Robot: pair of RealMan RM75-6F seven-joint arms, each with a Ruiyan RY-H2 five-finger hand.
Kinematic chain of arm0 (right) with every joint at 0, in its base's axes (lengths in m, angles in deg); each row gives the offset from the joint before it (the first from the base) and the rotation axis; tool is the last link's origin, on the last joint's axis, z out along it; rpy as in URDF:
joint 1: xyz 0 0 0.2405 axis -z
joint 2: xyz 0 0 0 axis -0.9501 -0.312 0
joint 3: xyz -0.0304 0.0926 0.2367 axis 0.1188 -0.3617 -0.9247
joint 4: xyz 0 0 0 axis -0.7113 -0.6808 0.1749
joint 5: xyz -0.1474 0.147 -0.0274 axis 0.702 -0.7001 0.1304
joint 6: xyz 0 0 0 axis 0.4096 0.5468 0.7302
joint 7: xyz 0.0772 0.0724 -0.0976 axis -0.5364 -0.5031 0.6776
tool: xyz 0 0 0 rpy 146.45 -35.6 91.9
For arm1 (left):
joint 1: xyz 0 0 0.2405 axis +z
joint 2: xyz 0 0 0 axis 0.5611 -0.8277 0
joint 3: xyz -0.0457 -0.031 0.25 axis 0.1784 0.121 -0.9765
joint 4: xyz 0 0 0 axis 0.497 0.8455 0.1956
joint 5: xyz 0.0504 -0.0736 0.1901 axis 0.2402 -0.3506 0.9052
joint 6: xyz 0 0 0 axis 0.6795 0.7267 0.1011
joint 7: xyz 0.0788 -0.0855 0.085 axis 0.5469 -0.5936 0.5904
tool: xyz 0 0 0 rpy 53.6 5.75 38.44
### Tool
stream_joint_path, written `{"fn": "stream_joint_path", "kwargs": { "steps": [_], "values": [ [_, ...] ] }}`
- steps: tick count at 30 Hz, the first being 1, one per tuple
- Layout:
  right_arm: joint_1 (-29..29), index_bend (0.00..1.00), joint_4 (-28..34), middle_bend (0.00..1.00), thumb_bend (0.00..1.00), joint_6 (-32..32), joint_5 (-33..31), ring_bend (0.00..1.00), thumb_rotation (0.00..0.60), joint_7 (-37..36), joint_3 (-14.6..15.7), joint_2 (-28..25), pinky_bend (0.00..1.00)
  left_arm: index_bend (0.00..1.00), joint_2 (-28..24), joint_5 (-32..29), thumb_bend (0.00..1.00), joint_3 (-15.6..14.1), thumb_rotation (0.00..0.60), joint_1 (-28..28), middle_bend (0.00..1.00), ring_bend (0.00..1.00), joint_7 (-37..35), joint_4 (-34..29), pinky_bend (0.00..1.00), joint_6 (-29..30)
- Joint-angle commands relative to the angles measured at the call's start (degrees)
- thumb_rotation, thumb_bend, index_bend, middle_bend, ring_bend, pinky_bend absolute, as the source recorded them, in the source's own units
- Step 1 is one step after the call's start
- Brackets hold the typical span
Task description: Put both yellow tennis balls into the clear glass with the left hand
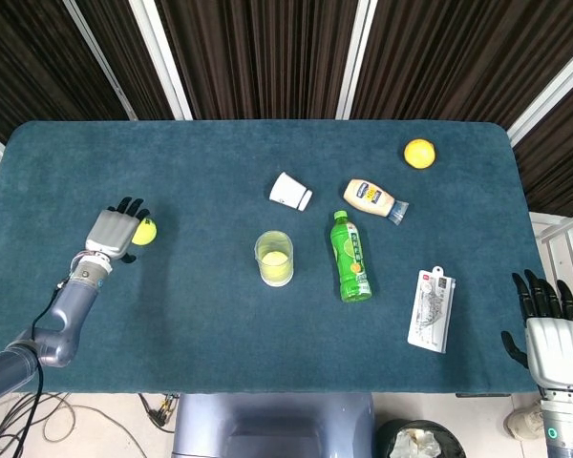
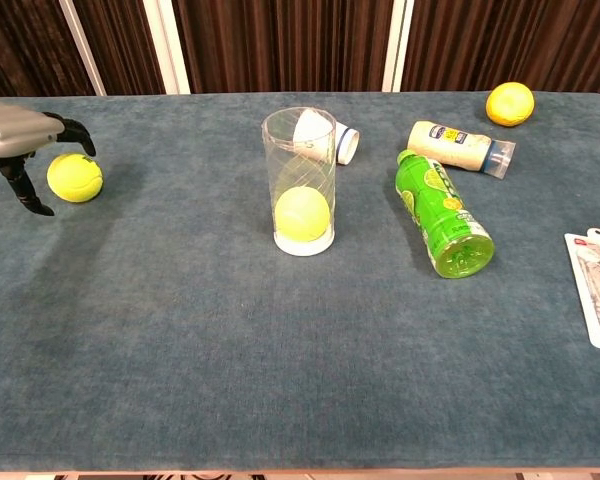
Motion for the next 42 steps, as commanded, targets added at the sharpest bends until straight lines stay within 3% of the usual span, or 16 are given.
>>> {"fn": "stream_joint_path", "kwargs": {
  "steps": [1, 4, 12, 21, 27, 34, 42],
  "values": [
    [0.02, 0.03, 0.03, 0.08, 0.34, 0.08, 0.04, 0.12, 0.6, -0.02, -0.01, -0.04, 0.06, 0.2, 0.72, -0.22, 0.13, 0.39, 0.6, -0.17, 0.13, 0.12, 0.44, 0.35, 0.39, -0.03],
    [0.07, 0.03, 0.04, 0.08, 0.34, 0.17, 0.03, 0.12, 0.6, -0.14, -0.04, -0.1, 0.06, 0.21, 1.38, 0.14, 0.15, 0.36, 0.6, -0.19, 0.19, 0.18, 1.27, 0.82, 0.43, 0.22],
    [0.16, 0.03, 0.19, 0.08, 0.34, 0.38, 0.07, 0.12, 0.6, -0.39, -0.12, -0.25, 0.06, 0.26, 2.96, -0.4, 0.19, 0.59, 0.6, -0.35, 0.24, 0.22, 3.12, 2.07, 0.46, -0.79],
    [0.24, 0.03, 0.37, 0.08, 0.34, 0.53, 0.14, 0.12, 0.6, -0.55, -0.12, -0.32, 0.06, 0.44, 4.96, 2.63, 0.38, 0.69, 0.6, -0.05, 0.49, 0.41, 2.19, 4.29, 0.65, 2.15],
    [0.26, 0.03, 0.44, 0.08, 0.34, 0.56, 0.14, 0.12, 0.6, -0.59, -0.14, -0.32, 0.06, 0.48, 3.76, 4.37, 0.4, 1.51, 0.6, 0.21, 0.51, 0.44, -0.06, 3.24, 0.68, 3.78],
    [0.39, 0.03, 0.51, 0.08, 0.34, 0.76, -0.35, 0.12, 0.6, -0.65, -0.42, -0.31, 0.06, 0.47, -3.9, 8.4, 0.4, 4.23, 0.6, 0.38, 0.5, 0.44, -3.34, -9.24, 0.68, 10.29],
    [0.38, 0.03, 0.56, 0.08, 0.34, 0.75, -0.22, 0.12, 0.6, -0.47, -0.35, -0.26, 0.06, 0.46, -13.09, 8.07, 0.39, 10.23, 0.6, -1.04, 0.49, 0.44, -0.36, -32.08, 0.68, 15.1]
  ]
}}
